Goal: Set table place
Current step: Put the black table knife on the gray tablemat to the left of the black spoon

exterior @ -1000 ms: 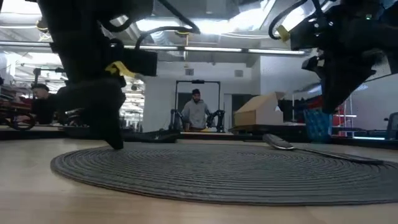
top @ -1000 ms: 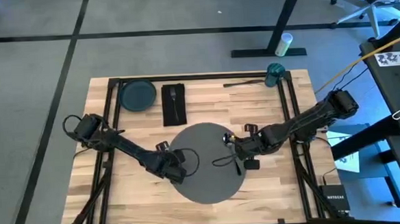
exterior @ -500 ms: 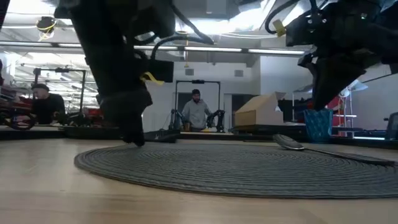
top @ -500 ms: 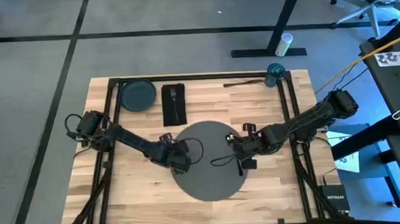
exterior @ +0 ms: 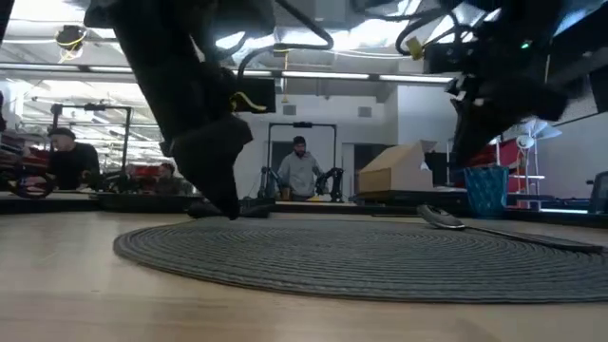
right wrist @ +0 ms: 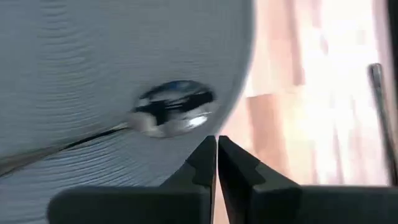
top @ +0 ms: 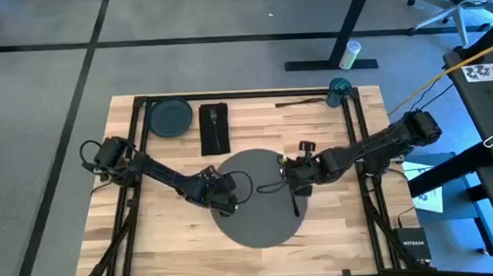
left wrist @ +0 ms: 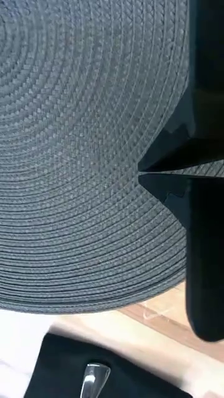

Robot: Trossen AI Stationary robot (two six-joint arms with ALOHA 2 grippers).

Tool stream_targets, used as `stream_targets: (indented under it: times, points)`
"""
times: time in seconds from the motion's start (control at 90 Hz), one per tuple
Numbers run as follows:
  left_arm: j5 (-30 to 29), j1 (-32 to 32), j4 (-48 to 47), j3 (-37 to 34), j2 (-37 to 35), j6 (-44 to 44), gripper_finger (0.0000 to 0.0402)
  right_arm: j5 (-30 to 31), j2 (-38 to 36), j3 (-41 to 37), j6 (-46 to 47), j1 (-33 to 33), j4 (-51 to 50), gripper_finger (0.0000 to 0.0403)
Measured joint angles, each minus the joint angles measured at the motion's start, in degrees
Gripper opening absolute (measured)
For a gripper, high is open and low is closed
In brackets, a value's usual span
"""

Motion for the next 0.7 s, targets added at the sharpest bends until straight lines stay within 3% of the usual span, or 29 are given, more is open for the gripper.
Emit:
stream_targets:
  times: [0.4,0.7]
  points:
    - [-4.1,4.61,0.45,-0.62,0.0,-0.85,0.0,0.32,0.0,0.0,-25.05,-19.27,5.96,0.0]
    - [-1.2,8.15,10.89,-2.14,0.0,6.22,0.0,-9.32,0.02,0.0,-41.3,-37.0,16.67,0.0]
